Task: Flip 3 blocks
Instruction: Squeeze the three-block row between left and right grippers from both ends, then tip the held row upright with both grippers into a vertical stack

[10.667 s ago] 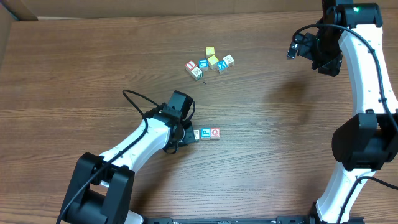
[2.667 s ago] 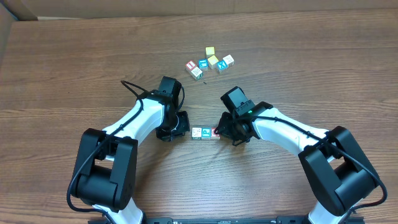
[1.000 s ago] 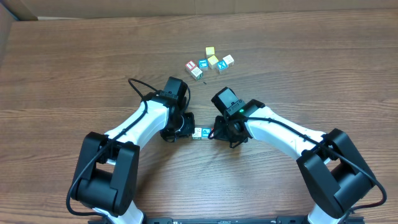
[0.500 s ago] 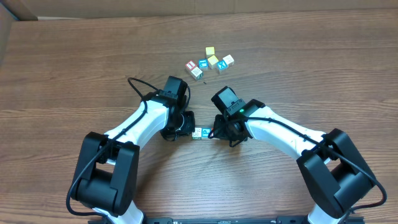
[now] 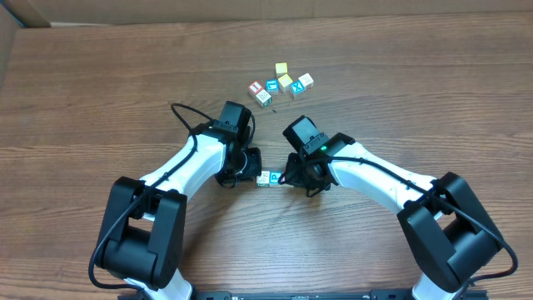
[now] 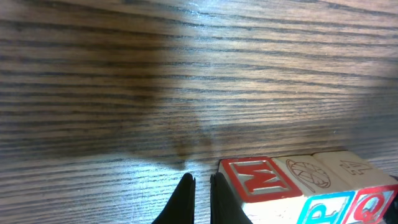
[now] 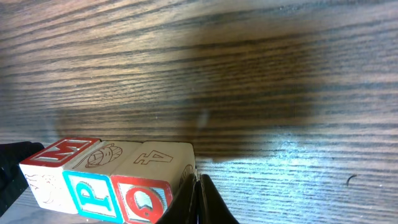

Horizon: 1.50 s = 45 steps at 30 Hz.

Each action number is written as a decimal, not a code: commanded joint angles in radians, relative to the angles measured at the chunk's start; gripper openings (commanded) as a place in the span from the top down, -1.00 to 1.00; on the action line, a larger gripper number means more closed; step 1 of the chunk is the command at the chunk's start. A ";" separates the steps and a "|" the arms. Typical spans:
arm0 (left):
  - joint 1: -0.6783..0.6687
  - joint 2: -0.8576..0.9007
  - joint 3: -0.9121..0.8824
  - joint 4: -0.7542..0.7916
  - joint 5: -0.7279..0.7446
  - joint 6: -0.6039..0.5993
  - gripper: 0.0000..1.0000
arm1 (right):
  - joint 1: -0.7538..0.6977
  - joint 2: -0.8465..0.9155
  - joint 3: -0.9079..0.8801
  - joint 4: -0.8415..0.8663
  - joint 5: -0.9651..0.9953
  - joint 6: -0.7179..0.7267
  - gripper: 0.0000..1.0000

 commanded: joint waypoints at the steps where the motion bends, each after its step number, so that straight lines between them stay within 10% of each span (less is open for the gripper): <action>1: -0.001 -0.024 0.015 0.005 0.005 -0.004 0.92 | 0.000 -0.027 0.019 0.003 -0.016 0.031 0.93; 23: -0.001 -0.023 0.015 0.072 0.004 -0.013 0.92 | 0.000 -0.027 0.019 -0.002 -0.064 0.182 0.93; 45: -0.002 -0.022 0.015 0.162 0.004 -0.013 0.92 | 0.120 -0.027 0.019 -0.003 -0.091 0.749 0.80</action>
